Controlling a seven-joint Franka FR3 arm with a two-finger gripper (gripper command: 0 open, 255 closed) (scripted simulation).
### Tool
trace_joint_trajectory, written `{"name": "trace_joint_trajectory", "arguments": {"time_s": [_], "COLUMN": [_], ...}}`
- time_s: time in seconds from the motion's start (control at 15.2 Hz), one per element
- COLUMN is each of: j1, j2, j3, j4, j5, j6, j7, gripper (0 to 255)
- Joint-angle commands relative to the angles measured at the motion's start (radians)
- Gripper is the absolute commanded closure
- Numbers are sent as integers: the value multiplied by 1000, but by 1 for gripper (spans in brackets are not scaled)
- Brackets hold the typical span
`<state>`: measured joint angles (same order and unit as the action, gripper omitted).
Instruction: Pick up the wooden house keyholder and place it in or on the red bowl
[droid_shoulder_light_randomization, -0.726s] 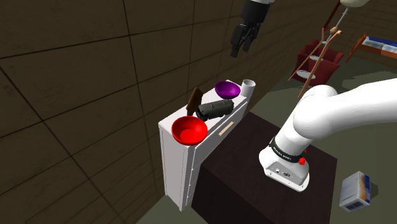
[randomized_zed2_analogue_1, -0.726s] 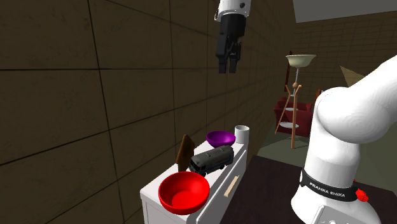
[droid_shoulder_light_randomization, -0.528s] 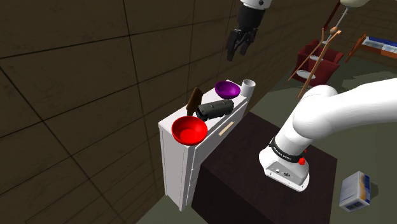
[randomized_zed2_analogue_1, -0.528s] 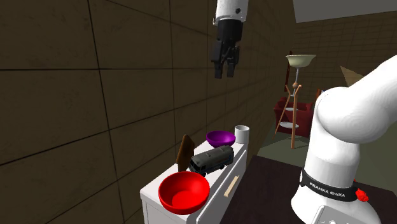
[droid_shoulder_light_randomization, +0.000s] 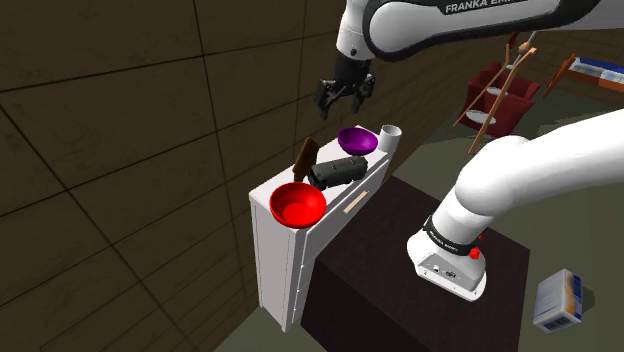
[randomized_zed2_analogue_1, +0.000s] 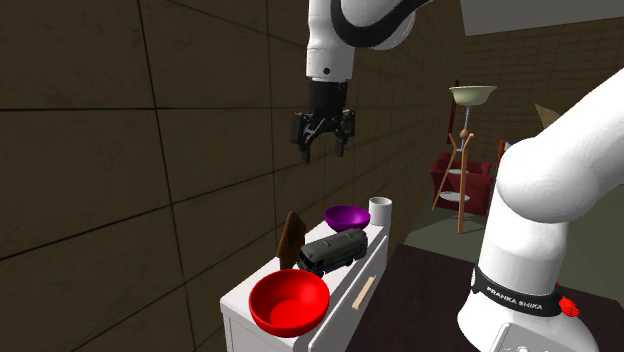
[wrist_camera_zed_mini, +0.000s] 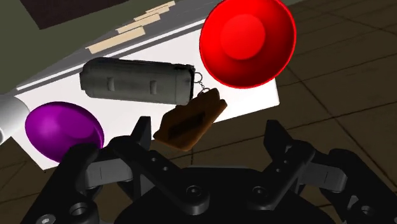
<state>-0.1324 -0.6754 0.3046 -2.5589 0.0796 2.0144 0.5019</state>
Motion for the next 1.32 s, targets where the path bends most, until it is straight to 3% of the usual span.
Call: {"name": "trace_joint_trajectory", "arguments": {"time_s": [0.0,0.26,0.46,0.66,0.86,0.99,1.12,1.25], "j1": [-42,-153,-258,-373,-463,-480,-465,-447], "j2": [55,200,325,465,626,738,839,895], "j3": [60,188,288,384,448,449,416,384], "j4": [-12,3,38,91,164,221,280,309], "j5": [-13,-80,-178,-331,-534,-670,-779,-836], "j6": [81,218,296,341,339,311,275,265], "j7": [123,379,598,848,1126,1304,1458,1532], "gripper": [0,0,0,0,0,0,0,0]}}
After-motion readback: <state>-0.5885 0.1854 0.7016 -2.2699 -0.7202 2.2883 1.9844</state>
